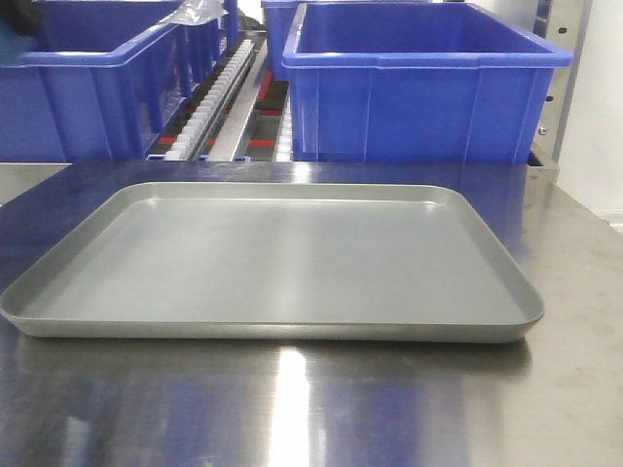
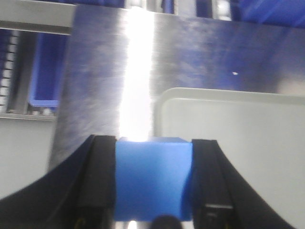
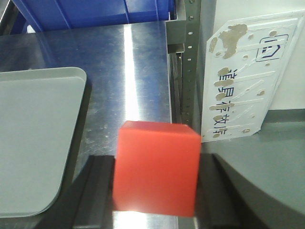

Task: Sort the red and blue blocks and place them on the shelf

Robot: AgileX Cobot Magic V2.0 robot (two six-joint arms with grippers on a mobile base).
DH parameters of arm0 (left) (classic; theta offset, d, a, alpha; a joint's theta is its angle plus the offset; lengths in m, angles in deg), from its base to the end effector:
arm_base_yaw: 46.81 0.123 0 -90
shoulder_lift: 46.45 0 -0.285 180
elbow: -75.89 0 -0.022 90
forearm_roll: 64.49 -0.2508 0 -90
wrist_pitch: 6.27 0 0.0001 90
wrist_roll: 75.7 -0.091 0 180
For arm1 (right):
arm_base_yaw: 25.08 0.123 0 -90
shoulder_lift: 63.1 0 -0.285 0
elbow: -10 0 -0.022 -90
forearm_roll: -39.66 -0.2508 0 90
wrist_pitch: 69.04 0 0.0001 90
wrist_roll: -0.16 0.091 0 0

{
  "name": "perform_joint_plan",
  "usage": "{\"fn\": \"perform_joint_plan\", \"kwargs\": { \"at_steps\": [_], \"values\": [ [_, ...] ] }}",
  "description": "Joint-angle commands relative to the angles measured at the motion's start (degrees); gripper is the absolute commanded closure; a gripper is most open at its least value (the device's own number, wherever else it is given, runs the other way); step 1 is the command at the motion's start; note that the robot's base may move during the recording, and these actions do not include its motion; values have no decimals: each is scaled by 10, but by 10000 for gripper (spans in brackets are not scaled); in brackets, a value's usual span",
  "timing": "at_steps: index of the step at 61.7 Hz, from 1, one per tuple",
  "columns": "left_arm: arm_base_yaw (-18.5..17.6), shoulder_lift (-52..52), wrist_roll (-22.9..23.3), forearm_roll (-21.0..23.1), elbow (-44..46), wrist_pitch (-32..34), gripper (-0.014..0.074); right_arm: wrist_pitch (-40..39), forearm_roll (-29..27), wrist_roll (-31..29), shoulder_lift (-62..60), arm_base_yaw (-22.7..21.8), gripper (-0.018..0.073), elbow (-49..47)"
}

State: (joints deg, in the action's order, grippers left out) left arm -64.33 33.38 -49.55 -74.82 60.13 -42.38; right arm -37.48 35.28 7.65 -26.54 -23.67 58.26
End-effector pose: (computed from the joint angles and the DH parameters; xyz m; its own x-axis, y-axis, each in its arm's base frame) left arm 0.2598 -0.0719 0.3412 -0.6671 -0.1077 -0.7372 0.0210 0.9864 -0.1631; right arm 0.1002 0.0061 0.2969 -0.4463 0.1836 -0.8759 0.0270 0.9811 0.1919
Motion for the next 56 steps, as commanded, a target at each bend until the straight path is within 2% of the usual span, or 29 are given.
{"fn": "perform_joint_plan", "kwargs": {
  "at_steps": [1, 11, 38, 56],
  "values": [
    [16, -48, 3, -9, -13, 34, 472, -44, 4, -1, 1, -4, 510, -16],
    [41, -113, 3, -9, -70, 45, 472, -44, 4, -1, 1, -4, 510, -16],
    [44, -296, 3, -9, -202, 61, 472, -44, 4, -1, 1, -4, 510, -16],
    [44, -359, 3, -12, -277, 71, 473, -44, 4, -1, 1, -4, 510, -16]
  ]
}}
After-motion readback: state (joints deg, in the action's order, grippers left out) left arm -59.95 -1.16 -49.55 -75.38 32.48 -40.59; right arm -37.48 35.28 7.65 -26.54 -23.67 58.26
